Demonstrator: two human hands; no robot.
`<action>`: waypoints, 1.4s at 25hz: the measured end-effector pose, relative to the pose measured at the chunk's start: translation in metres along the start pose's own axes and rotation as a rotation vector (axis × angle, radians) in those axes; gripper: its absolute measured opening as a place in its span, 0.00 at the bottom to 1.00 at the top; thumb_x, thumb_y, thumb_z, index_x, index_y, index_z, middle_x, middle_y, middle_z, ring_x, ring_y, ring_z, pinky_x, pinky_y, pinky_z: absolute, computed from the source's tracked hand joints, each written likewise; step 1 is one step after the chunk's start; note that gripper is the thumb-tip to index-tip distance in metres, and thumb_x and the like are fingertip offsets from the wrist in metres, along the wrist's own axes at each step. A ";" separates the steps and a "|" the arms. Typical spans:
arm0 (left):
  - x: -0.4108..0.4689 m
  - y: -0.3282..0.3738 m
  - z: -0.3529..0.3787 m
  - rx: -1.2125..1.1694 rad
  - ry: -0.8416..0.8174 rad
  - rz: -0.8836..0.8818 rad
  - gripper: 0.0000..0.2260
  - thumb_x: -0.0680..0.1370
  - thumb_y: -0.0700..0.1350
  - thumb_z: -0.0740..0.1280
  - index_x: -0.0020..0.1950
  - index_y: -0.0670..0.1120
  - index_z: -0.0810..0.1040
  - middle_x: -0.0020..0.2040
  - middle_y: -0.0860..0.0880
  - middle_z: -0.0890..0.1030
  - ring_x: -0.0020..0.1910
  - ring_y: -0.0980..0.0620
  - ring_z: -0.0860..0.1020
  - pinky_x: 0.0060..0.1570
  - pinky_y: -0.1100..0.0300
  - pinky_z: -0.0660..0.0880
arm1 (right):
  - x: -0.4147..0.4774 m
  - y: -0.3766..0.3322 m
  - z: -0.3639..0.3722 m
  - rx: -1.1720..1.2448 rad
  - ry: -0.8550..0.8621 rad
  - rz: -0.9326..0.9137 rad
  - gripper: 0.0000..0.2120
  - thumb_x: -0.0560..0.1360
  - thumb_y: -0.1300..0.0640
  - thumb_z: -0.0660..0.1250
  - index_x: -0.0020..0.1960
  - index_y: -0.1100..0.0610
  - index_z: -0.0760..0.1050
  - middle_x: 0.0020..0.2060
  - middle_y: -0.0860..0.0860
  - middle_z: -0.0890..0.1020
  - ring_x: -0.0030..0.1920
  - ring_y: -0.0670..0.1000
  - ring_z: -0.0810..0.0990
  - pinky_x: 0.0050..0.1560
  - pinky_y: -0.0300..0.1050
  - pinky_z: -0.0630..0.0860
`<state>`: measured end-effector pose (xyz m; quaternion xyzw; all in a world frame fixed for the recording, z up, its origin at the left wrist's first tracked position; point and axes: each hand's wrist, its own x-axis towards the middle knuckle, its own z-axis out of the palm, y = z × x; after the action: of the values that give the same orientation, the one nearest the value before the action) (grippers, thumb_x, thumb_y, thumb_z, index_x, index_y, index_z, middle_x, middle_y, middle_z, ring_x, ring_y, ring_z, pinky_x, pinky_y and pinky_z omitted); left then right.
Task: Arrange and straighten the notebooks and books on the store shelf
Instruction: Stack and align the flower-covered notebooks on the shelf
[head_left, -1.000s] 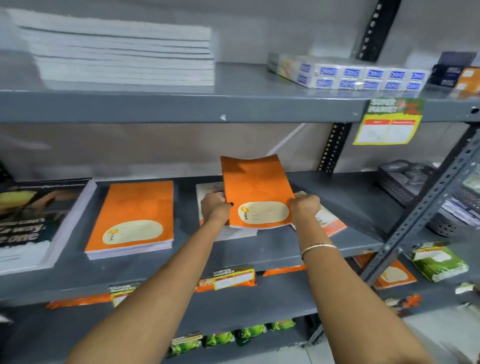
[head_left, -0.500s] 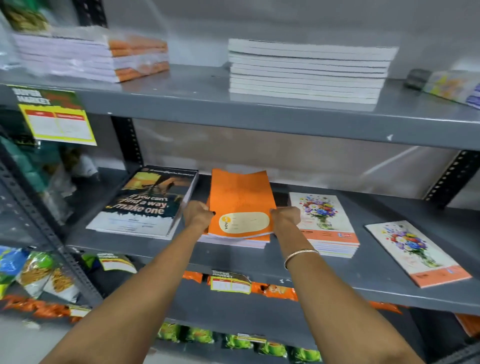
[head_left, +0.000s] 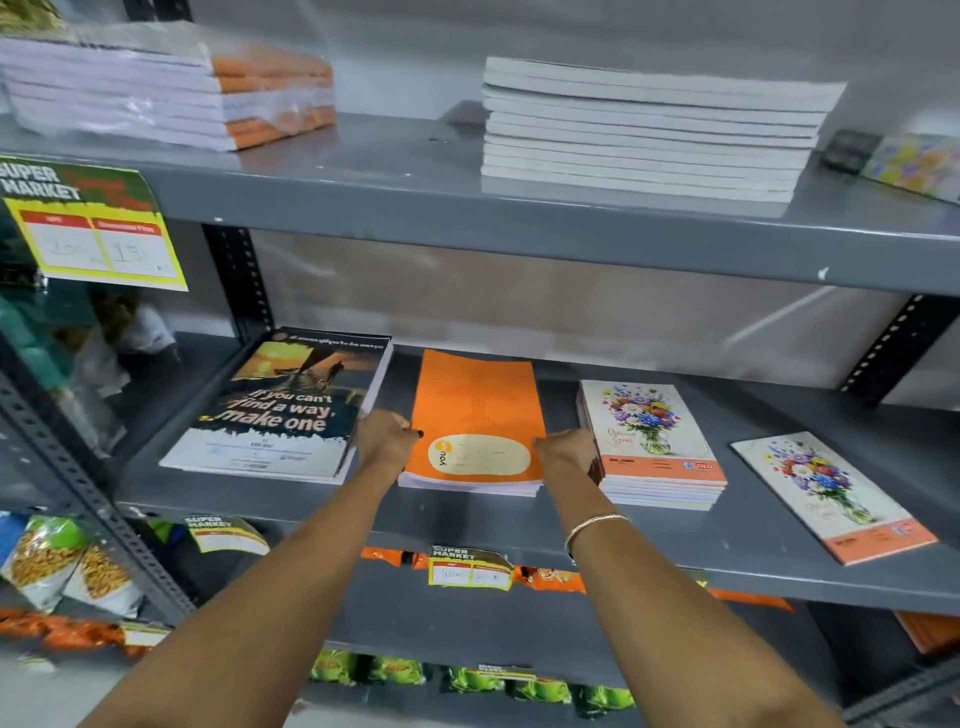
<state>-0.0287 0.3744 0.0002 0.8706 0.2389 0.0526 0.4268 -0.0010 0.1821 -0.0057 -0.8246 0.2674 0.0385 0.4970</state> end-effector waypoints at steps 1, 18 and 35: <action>-0.001 0.000 0.000 0.010 0.013 0.002 0.11 0.74 0.37 0.69 0.31 0.40 0.78 0.50 0.35 0.84 0.43 0.45 0.79 0.44 0.58 0.74 | 0.003 0.001 0.003 0.012 0.022 -0.005 0.18 0.73 0.63 0.68 0.29 0.57 0.63 0.26 0.50 0.67 0.34 0.50 0.73 0.21 0.35 0.60; -0.094 0.171 0.163 -0.011 -0.267 0.380 0.13 0.76 0.40 0.62 0.43 0.31 0.81 0.47 0.32 0.84 0.48 0.38 0.82 0.48 0.51 0.77 | 0.079 0.053 -0.203 -0.192 0.358 -0.070 0.15 0.73 0.63 0.66 0.58 0.67 0.76 0.58 0.64 0.80 0.60 0.62 0.79 0.55 0.50 0.76; -0.175 0.247 0.344 -0.399 -0.699 -0.294 0.16 0.77 0.30 0.60 0.65 0.34 0.69 0.65 0.34 0.75 0.62 0.35 0.76 0.57 0.42 0.76 | 0.177 0.182 -0.345 -0.352 0.346 0.159 0.17 0.77 0.65 0.58 0.64 0.65 0.73 0.64 0.62 0.74 0.67 0.62 0.69 0.65 0.52 0.70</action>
<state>0.0107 -0.0814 -0.0073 0.6931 0.1866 -0.2620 0.6452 -0.0068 -0.2450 -0.0359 -0.8691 0.4017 -0.0183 0.2879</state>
